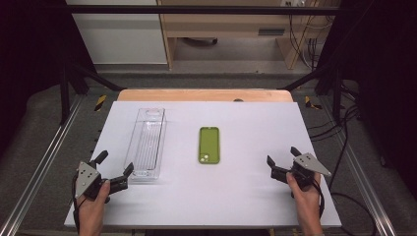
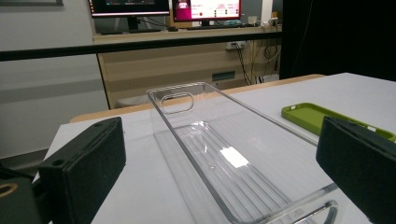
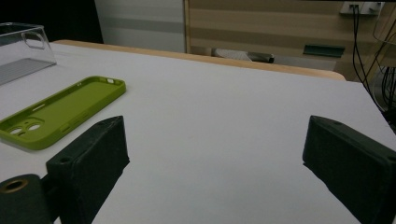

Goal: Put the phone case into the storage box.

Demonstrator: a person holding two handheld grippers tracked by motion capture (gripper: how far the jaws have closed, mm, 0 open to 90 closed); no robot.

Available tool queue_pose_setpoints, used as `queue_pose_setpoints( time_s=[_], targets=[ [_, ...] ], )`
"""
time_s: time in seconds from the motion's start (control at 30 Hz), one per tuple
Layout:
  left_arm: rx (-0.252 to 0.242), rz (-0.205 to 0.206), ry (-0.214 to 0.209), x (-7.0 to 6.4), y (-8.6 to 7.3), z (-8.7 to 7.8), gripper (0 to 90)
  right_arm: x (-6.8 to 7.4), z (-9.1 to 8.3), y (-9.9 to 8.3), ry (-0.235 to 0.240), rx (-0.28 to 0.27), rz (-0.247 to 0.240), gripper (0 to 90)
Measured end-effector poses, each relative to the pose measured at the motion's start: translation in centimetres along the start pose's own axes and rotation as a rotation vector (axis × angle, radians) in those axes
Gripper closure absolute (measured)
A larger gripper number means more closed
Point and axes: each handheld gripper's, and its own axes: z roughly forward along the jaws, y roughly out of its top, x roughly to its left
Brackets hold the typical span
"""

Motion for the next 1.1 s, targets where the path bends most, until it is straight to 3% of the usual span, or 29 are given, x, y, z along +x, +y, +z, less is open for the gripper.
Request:
queue_pose_setpoints(
  time_s=[0.13,0.23,0.33,0.47,0.73,0.83,1.0,1.1],
  targets=[
    [-0.001,-0.004,0.001,0.0,0.0,-0.1,1.0,0.3,-0.2,0.1,0.004,-0.010,0.008,7.2],
    [0.005,-0.005,0.000,-0.1,-0.1,0.0,1.0,0.7,-0.4,0.5,0.041,-0.020,0.013,6.6],
    [0.012,0.008,-0.004,-0.3,-0.2,0.0,1.0,1.3,-0.4,1.1,0.054,-0.004,-0.009,7.6],
    [0.004,0.007,-0.005,-0.4,0.0,-0.1,1.0,1.9,-0.3,2.4,0.075,0.053,-0.008,7.3],
    [-0.003,-0.014,-0.003,-0.2,0.0,-0.1,1.0,3.5,0.8,5.1,0.067,0.122,-0.107,10.3],
    [-0.002,-0.018,0.001,-0.1,-0.1,-0.1,1.0,4.1,1.4,6.2,0.072,0.132,-0.116,10.6],
    [-0.018,-0.062,-0.002,0.3,-0.1,-0.2,0.9,5.7,2.5,7.5,0.109,0.171,-0.096,10.6],
    [-0.020,-0.068,0.003,0.4,-0.1,-0.3,0.9,6.7,3.5,7.8,0.112,0.197,-0.137,10.0]
  ],
)
